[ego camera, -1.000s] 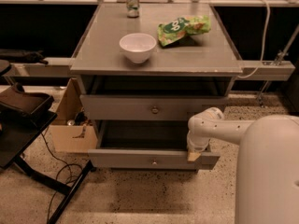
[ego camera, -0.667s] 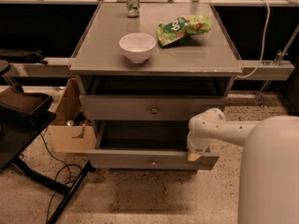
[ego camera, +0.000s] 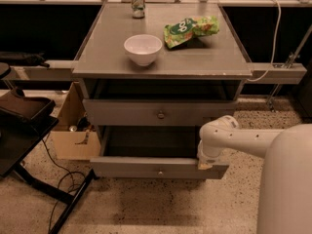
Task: Open middle drawer
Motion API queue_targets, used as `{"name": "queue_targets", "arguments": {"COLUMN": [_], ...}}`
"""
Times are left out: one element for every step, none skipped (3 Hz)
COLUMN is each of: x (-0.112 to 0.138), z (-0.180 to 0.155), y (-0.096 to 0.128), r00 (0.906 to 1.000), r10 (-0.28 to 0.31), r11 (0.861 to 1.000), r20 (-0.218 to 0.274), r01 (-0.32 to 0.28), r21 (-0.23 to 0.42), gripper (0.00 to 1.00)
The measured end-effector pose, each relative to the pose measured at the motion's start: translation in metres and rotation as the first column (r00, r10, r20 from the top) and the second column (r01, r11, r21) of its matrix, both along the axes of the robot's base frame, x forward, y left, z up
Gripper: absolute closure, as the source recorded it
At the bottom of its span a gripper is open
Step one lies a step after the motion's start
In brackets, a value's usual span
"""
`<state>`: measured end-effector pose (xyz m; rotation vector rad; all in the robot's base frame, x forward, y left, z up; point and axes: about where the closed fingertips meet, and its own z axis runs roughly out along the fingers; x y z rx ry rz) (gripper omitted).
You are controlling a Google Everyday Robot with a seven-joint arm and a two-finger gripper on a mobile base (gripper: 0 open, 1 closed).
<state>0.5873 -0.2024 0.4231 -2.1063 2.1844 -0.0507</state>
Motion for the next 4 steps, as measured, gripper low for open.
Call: {"name": "queue_targets", "arguments": {"x": [0.0000, 0.0000, 0.0000, 0.0000], "z": [0.0000, 0.0000, 0.0000, -0.0001], "y": [0.0000, 0.0000, 0.0000, 0.0000], "r00": [1.0000, 1.0000, 1.0000, 1.0000], "r10": [0.000, 0.000, 0.000, 0.000], "r11": [1.000, 1.000, 1.000, 1.000], "r20": [0.000, 0.000, 0.000, 0.000], "r01": [0.000, 0.000, 0.000, 0.000], "r21": [0.000, 0.000, 0.000, 0.000], "gripper": [0.82, 0.57, 0.35, 0.12]}}
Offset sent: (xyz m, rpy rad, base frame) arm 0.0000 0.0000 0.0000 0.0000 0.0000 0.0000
